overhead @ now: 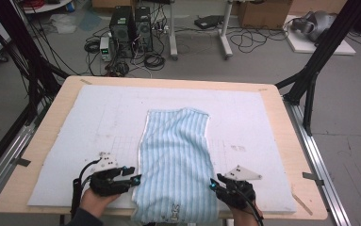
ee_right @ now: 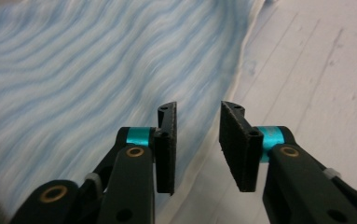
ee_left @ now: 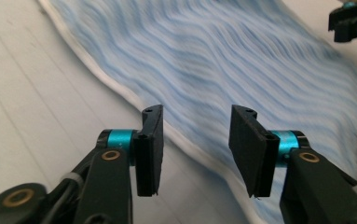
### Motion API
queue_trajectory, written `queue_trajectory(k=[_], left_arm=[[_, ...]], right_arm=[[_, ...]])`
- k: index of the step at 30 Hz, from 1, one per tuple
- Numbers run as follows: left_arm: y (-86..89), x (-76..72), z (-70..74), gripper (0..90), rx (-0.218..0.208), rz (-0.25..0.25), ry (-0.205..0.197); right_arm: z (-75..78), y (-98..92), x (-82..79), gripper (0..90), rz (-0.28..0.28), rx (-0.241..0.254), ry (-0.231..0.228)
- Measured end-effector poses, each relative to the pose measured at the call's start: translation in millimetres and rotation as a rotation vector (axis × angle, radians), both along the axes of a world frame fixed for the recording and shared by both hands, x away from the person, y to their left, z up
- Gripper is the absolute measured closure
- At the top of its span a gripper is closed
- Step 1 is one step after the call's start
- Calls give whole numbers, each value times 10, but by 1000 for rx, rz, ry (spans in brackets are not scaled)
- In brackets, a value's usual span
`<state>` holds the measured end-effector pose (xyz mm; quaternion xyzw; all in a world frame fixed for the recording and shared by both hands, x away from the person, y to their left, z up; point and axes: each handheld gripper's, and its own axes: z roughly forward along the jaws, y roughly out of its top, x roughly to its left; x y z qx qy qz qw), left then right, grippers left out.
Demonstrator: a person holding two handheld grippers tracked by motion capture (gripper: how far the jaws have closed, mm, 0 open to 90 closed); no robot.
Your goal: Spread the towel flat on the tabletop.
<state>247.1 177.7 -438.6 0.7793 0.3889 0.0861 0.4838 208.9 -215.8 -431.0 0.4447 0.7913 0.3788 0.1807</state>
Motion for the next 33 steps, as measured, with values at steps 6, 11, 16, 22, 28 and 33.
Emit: queue_trajectory(k=[6,11,16,22,28,33], left_arm=[[-75,343,-9,525,14,71,-8],[-209,463,-116,625,62,71,12],[-253,457,-134,880,112,77,8],[-220,337,-113,887,118,48,29],[-190,192,-113,885,94,3,44],[-181,231,-84,683,58,24,32]], right_arm=[[-4,76,442,652,-48,-13,8],[-86,111,639,786,-49,-56,49],[-112,108,631,872,-29,-59,54],[-110,53,497,876,-12,-50,57],[-121,-62,267,875,-4,-15,52],[-101,-78,207,781,2,-10,50]])
